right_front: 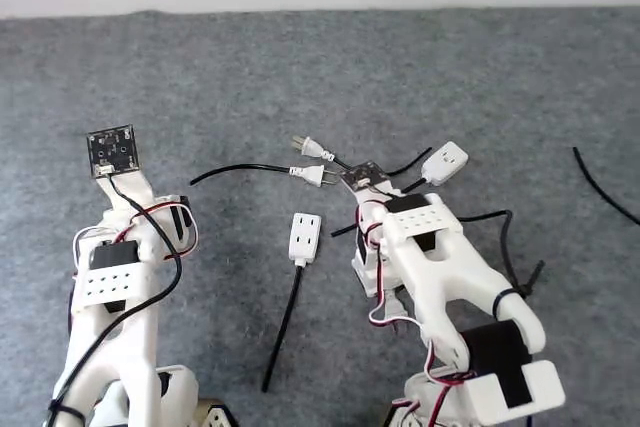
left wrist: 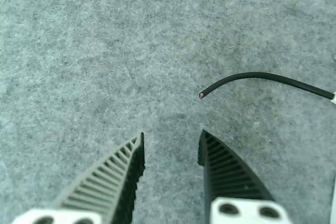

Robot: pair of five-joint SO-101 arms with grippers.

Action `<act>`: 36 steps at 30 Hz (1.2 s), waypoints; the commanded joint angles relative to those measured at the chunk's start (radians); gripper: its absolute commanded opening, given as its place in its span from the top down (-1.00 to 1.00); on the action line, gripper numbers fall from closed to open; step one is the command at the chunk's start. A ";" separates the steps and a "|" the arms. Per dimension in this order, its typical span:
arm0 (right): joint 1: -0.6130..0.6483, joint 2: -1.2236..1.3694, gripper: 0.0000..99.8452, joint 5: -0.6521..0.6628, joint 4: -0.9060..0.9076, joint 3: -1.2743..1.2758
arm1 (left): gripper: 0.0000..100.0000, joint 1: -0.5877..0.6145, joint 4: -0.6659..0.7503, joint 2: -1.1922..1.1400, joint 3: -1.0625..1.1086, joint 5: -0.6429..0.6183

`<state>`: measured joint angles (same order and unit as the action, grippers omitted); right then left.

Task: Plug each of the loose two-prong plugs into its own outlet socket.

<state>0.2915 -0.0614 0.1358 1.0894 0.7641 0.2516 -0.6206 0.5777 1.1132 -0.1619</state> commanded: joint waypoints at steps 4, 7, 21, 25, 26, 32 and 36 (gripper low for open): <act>-0.048 0.015 0.99 -0.005 -0.005 -0.038 | 0.67 -0.006 0.020 0.018 -0.002 -0.003; -0.054 0.015 0.98 -0.005 -0.005 -0.038 | 0.67 -0.006 0.020 0.018 -0.002 -0.003; -0.041 -0.148 0.98 0.034 0.182 -0.149 | 0.67 -0.008 0.020 0.017 -0.002 -0.005; 0.054 -0.268 0.98 0.008 0.302 -0.255 | 0.67 -0.041 -0.006 0.015 -0.007 -0.009; 0.084 -0.286 0.98 -0.015 0.321 -0.285 | 0.67 -0.049 -0.018 0.015 -0.008 -0.009; 0.173 -0.306 0.98 -0.166 0.199 -0.350 | 0.67 -0.054 -0.023 0.015 -0.008 -0.009; 0.223 -0.315 0.98 -0.186 0.125 -0.336 | 0.67 -0.114 -0.057 -0.057 -0.035 -0.005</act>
<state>0.4664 -0.3299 -0.0376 1.2597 0.4710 0.1780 -0.6467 0.5608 1.1116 -0.1619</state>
